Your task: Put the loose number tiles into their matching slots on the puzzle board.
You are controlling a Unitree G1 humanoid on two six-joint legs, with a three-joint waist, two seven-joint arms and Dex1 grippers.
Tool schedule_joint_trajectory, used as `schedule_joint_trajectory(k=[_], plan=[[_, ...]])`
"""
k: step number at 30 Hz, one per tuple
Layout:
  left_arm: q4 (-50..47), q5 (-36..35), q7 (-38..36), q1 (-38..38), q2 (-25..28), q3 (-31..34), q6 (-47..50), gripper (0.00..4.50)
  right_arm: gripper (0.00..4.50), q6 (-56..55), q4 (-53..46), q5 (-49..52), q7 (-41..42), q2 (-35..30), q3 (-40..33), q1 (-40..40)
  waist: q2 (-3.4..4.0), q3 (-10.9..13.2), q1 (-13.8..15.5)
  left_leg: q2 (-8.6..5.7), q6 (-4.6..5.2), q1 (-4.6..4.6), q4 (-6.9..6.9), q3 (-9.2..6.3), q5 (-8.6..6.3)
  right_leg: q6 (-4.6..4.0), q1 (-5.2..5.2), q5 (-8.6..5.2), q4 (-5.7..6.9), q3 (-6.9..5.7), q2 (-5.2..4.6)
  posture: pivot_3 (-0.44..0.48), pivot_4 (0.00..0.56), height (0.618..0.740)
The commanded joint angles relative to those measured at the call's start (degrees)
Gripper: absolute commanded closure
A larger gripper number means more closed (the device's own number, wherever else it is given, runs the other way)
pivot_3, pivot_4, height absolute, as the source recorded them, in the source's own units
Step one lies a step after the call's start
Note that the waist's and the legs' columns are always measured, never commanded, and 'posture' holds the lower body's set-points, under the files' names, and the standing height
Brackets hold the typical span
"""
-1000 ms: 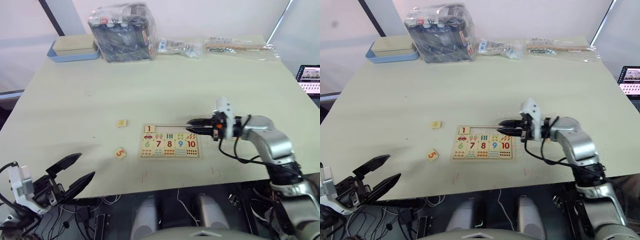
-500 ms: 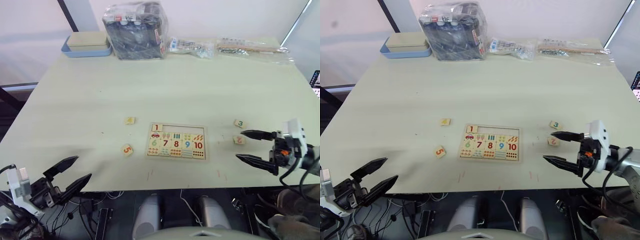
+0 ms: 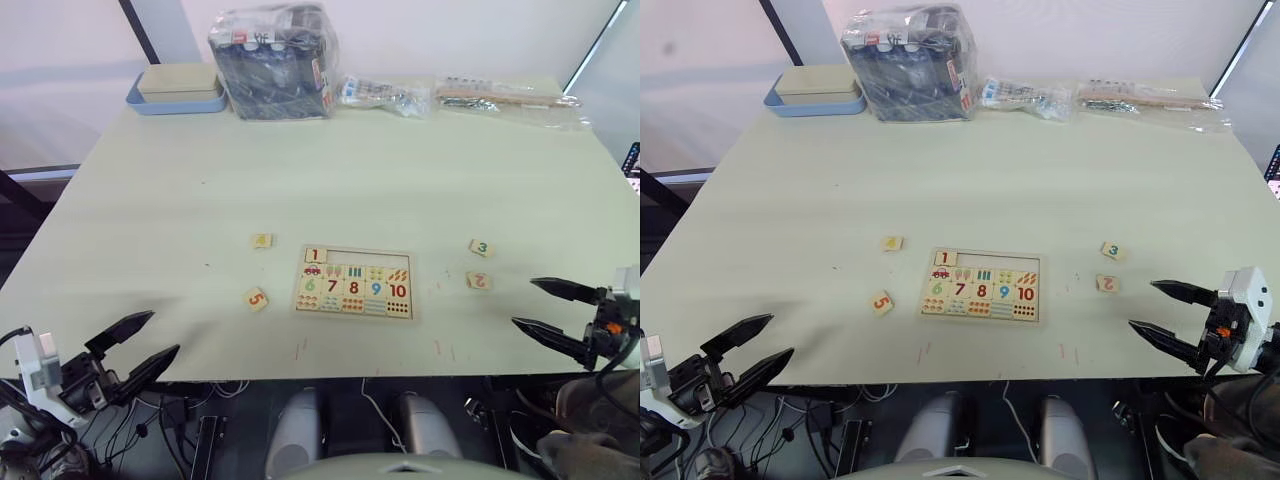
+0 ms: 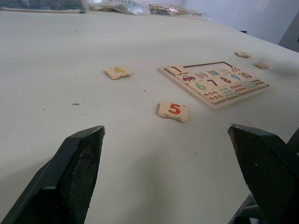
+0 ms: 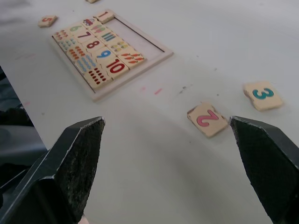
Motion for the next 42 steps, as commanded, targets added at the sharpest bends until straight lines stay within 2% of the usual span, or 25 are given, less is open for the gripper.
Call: schedule_joint_trajectory(k=[1, 11, 22, 26, 35, 42], plan=[[0.42, -0.05, -1.04, -0.06, 1.02, 0.19, -0.80, 0.00, 0.03, -1.59, 0.19, 0.12, -0.41, -1.10, -1.99, 0.56, 0.03, -0.01, 0.15, 0.00, 0.00, 0.00, 0.00, -0.01, 0.00, 0.00, 0.00, 0.00, 0.00, -0.01, 0.00, 0.000, 0.150, 0.740], [0.91, -0.07, -1.97, -0.76, 0.96, 0.04, -0.94, 0.00, 0.03, -2.08, 0.82, -0.42, -1.20, -2.47, -0.47, -0.70, 0.05, -0.01, 0.91, -0.01, 0.00, 0.05, 0.03, -0.04, 0.00, 0.00, 0.09, 0.00, 0.00, -0.05, 0.01, 0.000, 0.150, 0.740], [-3.92, -2.15, -3.17, -0.56, 1.66, -0.17, 1.22, 0.00, 0.03, 1.34, 1.26, -0.74, -3.45, -4.62, 4.53, -7.55, 0.06, -0.02, 0.86, -0.02, 0.01, 0.08, 0.06, -0.02, 0.01, -0.01, 0.14, 0.01, 0.01, -0.04, 0.04, 0.000, 0.150, 0.740], [-7.27, -2.66, -3.17, -0.66, 2.23, -0.72, 2.21, 0.00, 0.03, 4.53, -0.51, -0.51, -8.72, -2.61, 6.10, -8.20, 0.05, -0.02, 0.88, -0.02, 0.01, 0.08, 0.07, -0.05, 0.01, -0.01, 0.15, 0.01, 0.02, -0.05, 0.04, 0.000, 0.150, 0.740], [-14.83, -5.90, -2.73, -1.28, 5.02, -1.13, 7.56, 0.00, 0.03, 13.55, -8.18, -4.94, -31.37, 8.01, 11.92, -8.79, 0.16, -0.04, 0.82, -0.04, 0.00, 0.15, 0.11, -0.02, 0.01, 0.00, 0.30, 0.02, 0.05, -0.01, 0.06, 0.000, 0.150, 0.740], [-15.33, -7.08, -5.35, -2.33, 6.65, -0.97, 9.05, 0.00, 0.03, 18.94, -16.23, -8.70, -47.28, 17.25, 15.25, -7.61, 0.16, -0.05, 0.81, -0.04, 0.00, 0.15, 0.11, -0.05, 0.01, 0.01, 0.32, 0.01, 0.06, -0.04, 0.10, 0.000, 0.150, 0.740]])
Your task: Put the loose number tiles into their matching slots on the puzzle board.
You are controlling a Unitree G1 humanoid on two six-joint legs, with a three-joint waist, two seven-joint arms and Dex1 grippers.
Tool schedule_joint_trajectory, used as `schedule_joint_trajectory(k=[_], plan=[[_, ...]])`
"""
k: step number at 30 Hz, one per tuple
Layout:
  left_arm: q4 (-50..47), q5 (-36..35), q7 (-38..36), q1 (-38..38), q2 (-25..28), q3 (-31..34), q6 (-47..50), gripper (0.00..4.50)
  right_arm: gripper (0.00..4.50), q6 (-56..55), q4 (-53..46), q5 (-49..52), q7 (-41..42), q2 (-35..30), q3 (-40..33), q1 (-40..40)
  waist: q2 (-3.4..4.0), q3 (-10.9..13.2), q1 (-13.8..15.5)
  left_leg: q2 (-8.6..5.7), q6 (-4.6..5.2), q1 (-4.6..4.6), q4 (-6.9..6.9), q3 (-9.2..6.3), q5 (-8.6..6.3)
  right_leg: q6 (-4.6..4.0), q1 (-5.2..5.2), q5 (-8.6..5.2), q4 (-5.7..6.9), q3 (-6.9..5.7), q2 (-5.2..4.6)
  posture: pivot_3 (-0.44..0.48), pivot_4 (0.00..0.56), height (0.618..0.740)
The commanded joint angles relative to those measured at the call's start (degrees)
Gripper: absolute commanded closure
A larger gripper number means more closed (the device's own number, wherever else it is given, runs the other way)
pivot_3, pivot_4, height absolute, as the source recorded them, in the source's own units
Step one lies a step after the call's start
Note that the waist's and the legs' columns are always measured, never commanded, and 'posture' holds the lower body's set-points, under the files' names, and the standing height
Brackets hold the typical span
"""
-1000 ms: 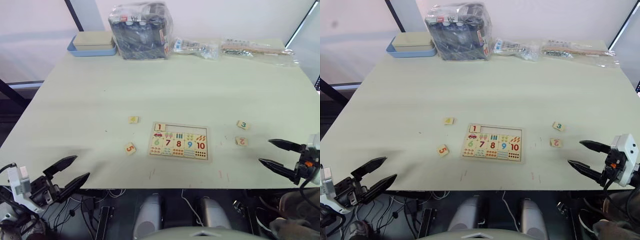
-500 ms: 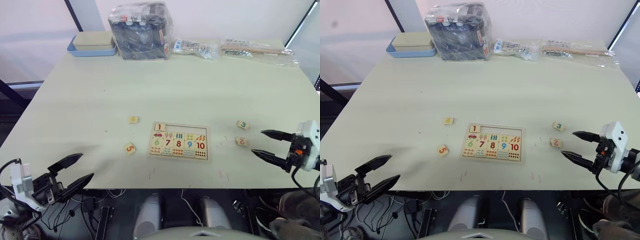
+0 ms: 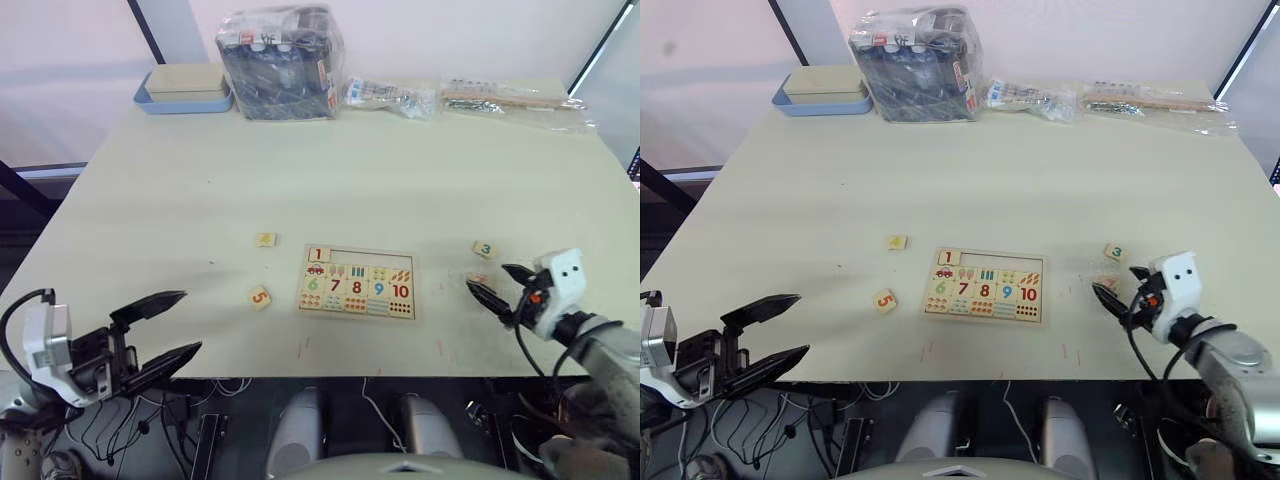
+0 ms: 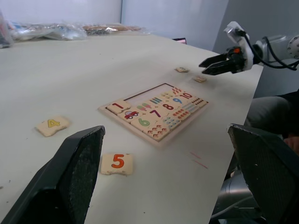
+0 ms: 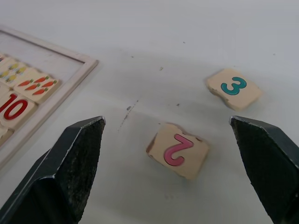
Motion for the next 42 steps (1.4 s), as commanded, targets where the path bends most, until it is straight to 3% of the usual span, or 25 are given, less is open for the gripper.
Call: schedule_joint_trajectory(k=[1, 5, 13, 34, 37, 42], plan=[[-1.17, -1.75, -2.30, -0.55, 2.11, 0.80, 0.58, 0.00, 0.03, 2.68, -4.60, -1.82, -7.57, 3.40, 0.52, 0.12, -0.03, -0.02, -0.04, 0.00, 0.00, 0.01, 0.00, 0.00, 0.00, 0.00, 0.00, 0.00, 0.00, 0.00, 0.00, 0.000, 0.150, 0.740], [-0.50, -1.66, -2.73, -1.89, 3.21, 0.40, 1.24, 0.00, 0.03, 4.65, -7.62, -4.77, -14.99, 8.11, 2.47, -0.45, 0.00, -0.02, -0.14, 0.01, 0.00, 0.02, 0.01, 0.00, 0.00, 0.01, 0.00, 0.00, 0.01, 0.00, 0.01, 0.000, 0.150, 0.740], [-1.04, -1.02, -1.55, -3.47, 2.88, -0.66, 1.91, 0.00, 0.03, 5.35, -8.57, -9.61, -22.32, 14.20, 6.60, 1.71, 0.00, -0.02, -0.30, 0.01, -0.01, 0.01, -0.01, 0.03, 0.01, 0.01, 0.00, -0.01, 0.01, 0.02, 0.01, 0.000, 0.150, 0.740], [-4.07, -1.69, 1.06, -2.31, 2.68, 0.18, 3.30, 0.00, 0.03, 5.36, -5.05, -12.46, -23.36, 18.38, 9.34, -0.97, 0.00, -0.07, -1.85, 0.37, -0.19, 0.20, 0.01, 0.00, 0.11, 0.17, 0.00, -0.11, 0.15, 0.10, 0.32, 0.000, 0.150, 0.740], [-4.19, -1.63, 1.14, -2.10, 2.64, 0.36, 3.40, 0.00, 0.90, 5.48, -4.90, -12.64, -23.46, 18.60, 9.67, -0.60, -0.05, -0.10, -2.02, 0.37, -0.19, 0.19, 0.01, 0.02, 0.11, 0.15, 0.00, -0.10, 0.15, 0.12, 0.32, 0.000, 0.150, 0.740], [-4.35, -1.60, 1.35, -1.83, 2.54, 0.44, 3.46, 0.00, 3.08, 5.41, -4.72, -12.68, -22.32, 17.84, 10.24, -0.51, -0.10, -0.13, -2.64, 0.37, -0.19, 0.19, 0.01, 0.02, 0.11, 0.02, 0.00, -0.02, 0.14, 0.12, 0.31, 0.000, 0.150, 0.740]])
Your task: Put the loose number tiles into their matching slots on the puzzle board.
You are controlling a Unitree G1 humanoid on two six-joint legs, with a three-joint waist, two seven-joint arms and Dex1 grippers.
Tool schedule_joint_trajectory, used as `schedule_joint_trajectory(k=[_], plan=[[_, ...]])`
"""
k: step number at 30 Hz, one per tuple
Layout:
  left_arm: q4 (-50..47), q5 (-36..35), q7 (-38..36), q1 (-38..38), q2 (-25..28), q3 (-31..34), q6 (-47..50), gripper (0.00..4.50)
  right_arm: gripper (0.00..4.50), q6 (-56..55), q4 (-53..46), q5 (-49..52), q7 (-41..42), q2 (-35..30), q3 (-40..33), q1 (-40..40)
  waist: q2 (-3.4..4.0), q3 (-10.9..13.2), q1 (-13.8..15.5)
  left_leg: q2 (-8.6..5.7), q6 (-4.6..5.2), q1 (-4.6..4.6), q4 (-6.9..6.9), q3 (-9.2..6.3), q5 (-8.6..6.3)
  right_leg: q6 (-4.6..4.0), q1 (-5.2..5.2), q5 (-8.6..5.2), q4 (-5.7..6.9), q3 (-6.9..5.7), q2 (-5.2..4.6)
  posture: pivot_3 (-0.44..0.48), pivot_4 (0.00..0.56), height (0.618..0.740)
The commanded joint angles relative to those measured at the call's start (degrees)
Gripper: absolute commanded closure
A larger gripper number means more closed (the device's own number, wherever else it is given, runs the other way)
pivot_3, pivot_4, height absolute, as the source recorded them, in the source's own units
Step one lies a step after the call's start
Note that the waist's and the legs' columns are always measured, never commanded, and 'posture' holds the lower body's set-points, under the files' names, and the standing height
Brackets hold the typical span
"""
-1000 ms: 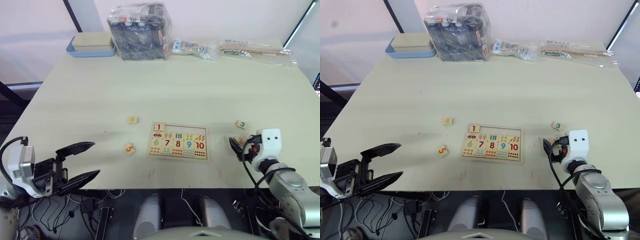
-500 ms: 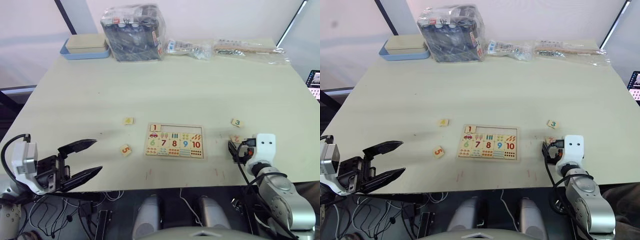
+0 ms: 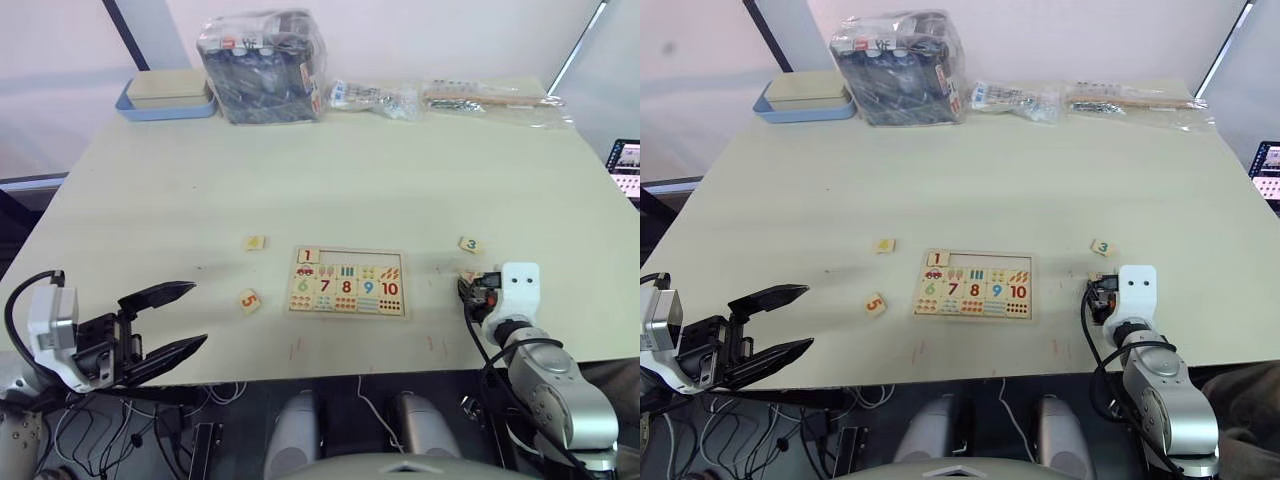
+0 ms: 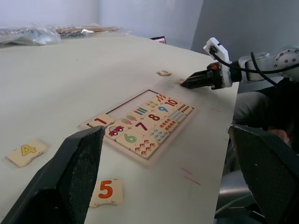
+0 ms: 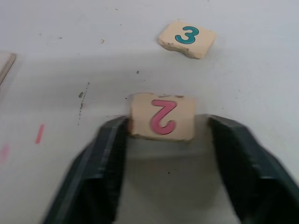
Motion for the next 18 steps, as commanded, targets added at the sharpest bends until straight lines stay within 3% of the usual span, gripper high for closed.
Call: schedule_joint_trajectory(k=[1, 9, 14, 18], plan=[[-2.22, -1.16, 0.32, 0.47, 0.02, 1.28, -0.23, 0.00, 3.10, -0.23, 0.02, 0.04, 1.70, -1.07, 0.58, 0.09, -0.01, -0.01, -0.27, 0.00, 0.00, 0.00, 0.00, -0.01, 0.00, 0.00, 0.00, 0.00, 0.00, 0.00, 0.00, 0.000, 0.150, 0.740], [-2.57, -1.02, 0.58, 0.62, -0.61, 0.38, -0.32, 0.00, 3.10, -4.01, 4.79, 5.94, 20.45, -14.71, -1.40, -3.90, -0.01, 0.00, -0.56, -0.02, 0.01, 0.02, 0.00, 0.05, 0.00, 0.01, 0.00, 0.01, 0.00, 0.04, -0.04, 0.000, 0.150, 0.740], [-2.75, -0.96, 0.44, 0.83, -0.88, -0.14, -0.29, 0.00, 3.10, -9.56, 9.70, 10.95, 44.32, -30.61, 0.60, -6.69, 0.07, 0.07, -0.46, -0.05, 0.02, -0.03, -0.02, 0.05, 0.00, -0.04, 0.01, 0.03, -0.05, 0.05, -0.02, 0.000, 0.150, 0.740], [-2.88, -1.06, 0.49, 1.03, -0.94, -0.26, -0.32, 0.00, 3.10, -15.91, 15.75, 10.15, 58.10, -38.87, 4.27, -10.70, 0.02, 0.07, -0.41, -0.04, 0.03, -0.03, -0.03, 0.03, 0.00, -0.01, 0.01, 0.01, -0.09, 0.04, 0.01, 0.000, 0.150, 0.740]])
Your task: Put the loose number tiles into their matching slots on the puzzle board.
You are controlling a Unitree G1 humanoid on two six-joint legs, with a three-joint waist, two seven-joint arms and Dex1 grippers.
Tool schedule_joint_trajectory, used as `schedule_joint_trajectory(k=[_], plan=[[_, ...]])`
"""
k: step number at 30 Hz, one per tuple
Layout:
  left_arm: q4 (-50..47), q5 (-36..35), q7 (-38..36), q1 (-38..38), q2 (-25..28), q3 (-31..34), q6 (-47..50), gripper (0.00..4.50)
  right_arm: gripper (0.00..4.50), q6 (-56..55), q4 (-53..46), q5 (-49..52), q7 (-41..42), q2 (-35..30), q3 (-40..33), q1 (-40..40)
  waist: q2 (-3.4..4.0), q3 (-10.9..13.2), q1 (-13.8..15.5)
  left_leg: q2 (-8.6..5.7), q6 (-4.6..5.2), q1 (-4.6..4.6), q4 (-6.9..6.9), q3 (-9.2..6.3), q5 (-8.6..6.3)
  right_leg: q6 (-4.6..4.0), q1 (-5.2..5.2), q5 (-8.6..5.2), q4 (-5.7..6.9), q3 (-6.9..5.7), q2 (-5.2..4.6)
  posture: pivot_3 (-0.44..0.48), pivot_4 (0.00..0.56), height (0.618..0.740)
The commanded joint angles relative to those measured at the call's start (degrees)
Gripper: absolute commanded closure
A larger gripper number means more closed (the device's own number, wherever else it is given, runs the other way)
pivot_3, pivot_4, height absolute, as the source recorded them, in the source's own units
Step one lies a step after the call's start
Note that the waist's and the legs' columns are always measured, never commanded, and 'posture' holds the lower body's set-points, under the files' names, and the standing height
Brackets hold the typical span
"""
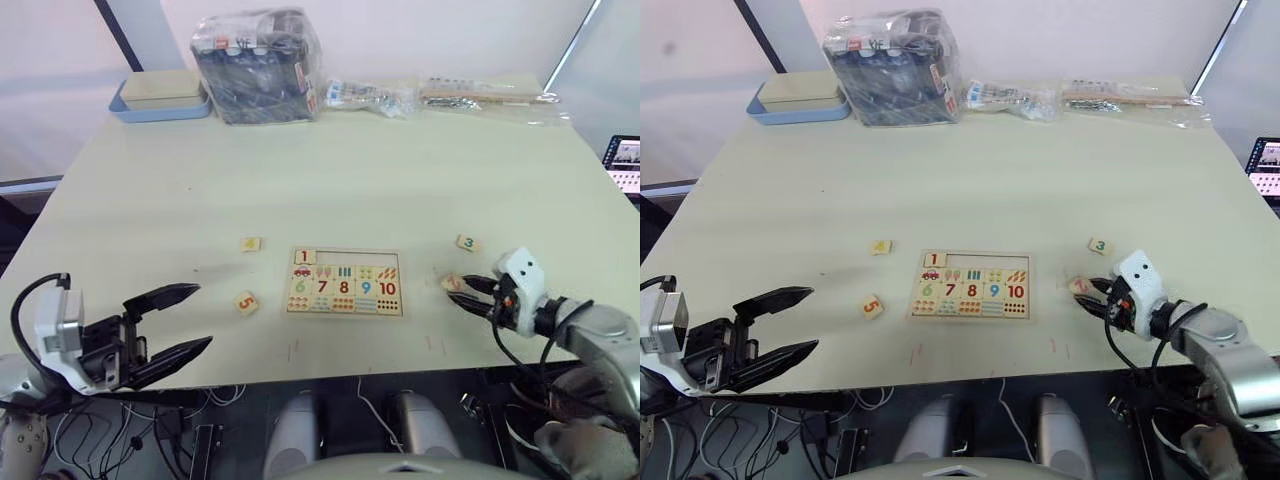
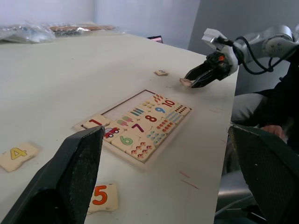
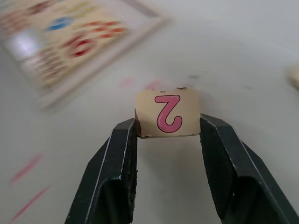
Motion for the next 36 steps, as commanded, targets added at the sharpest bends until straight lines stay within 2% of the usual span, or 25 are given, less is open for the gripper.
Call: schedule_joint_trajectory(k=[1, 7, 11, 17, 23, 24, 28, 31, 36], plan=[[-1.63, -1.09, -0.27, 0.51, -0.14, 0.77, -0.36, 0.00, 3.10, -7.39, 5.54, -0.77, 13.44, -5.34, 3.36, -4.20, -0.03, -0.01, 0.02, 0.00, 0.00, 0.00, 0.01, -0.02, 0.00, 0.00, 0.01, 0.00, 0.00, -0.01, 0.01, 0.000, 0.150, 0.740], [-2.23, -1.27, -0.28, 1.41, -0.45, 1.05, -0.47, 0.00, 3.10, -16.71, 16.63, -4.59, 27.21, -8.97, 9.90, -13.03, -0.03, 0.01, 0.02, 0.00, 0.00, 0.00, 0.03, 0.01, 0.00, -0.02, 0.02, 0.02, 0.00, 0.00, 0.00, 0.000, 0.150, 0.740], [-2.87, -1.44, -0.19, 2.57, -0.81, 1.60, -0.69, 0.00, 3.10, -24.37, 25.89, -9.54, 33.11, -8.52, 14.26, -19.97, -0.02, 0.02, 0.00, -0.01, 0.00, 0.00, 0.03, 0.04, 0.00, -0.03, 0.01, 0.03, -0.01, 0.01, 0.00, 0.000, 0.150, 0.740], [-3.40, -1.56, -0.13, 3.53, -1.05, 1.89, -0.98, 0.00, 3.10, -29.53, 34.15, -12.95, 35.58, -5.73, 16.43, -25.52, -0.02, 0.02, 0.12, -0.02, 0.00, -0.01, 0.04, 0.05, 0.00, -0.04, 0.02, 0.03, -0.01, 0.00, 0.01, 0.000, 0.150, 0.740], [-3.72, -1.54, 0.05, 4.13, -1.32, 2.14, -1.32, 0.00, 3.10, -29.18, 35.74, -14.98, 34.04, -4.24, 16.39, -25.48, -0.03, 0.02, 0.11, -0.03, 0.00, 0.00, 0.04, 0.07, 0.01, -0.05, 0.03, 0.04, -0.01, 0.00, 0.00, 0.000, 0.150, 0.740], [-3.77, -1.55, 0.05, 4.22, -1.36, 2.12, -1.36, 0.00, 2.30, -29.21, 35.47, -14.69, 34.26, -4.25, 16.13, -25.15, -0.03, 0.02, 0.10, -0.02, 0.00, 0.02, 0.04, 0.07, 0.01, -0.05, 0.05, 0.05, 0.00, 0.00, 0.01, 0.000, 0.150, 0.740], [-3.53, -1.54, -0.23, 4.17, -1.20, 1.77, -1.50, 0.00, 1.19, -28.76, 32.92, -12.78, 33.74, -4.65, 13.98, -23.62, -0.04, 0.01, 0.07, -0.01, 0.00, 0.05, 0.06, 0.06, 0.01, -0.06, 0.09, 0.06, 0.00, 0.00, 0.00, 0.000, 0.150, 0.740], [-2.87, -1.43, -0.61, 3.27, -0.71, 1.19, -1.49, 0.00, 0.10, -24.68, 27.80, -10.24, 31.86, -6.19, 10.42, -20.07, -0.02, 0.02, 0.24, -0.01, -0.01, 0.05, 0.07, 0.05, 0.01, -0.07, 0.09, 0.07, 0.01, -0.02, 0.00, 0.000, 0.150, 0.740], [-2.15, -1.01, -1.66, 2.71, -0.63, 0.36, -1.83, 0.00, 0.04, -13.29, 13.48, -3.44, 22.73, -6.46, 0.76, -9.07, 0.02, 0.04, 0.85, -0.01, -0.01, 0.00, 0.05, 0.06, 0.00, -0.10, 0.07, 0.06, -0.01, -0.02, -0.02, 0.000, 0.150, 0.740]])
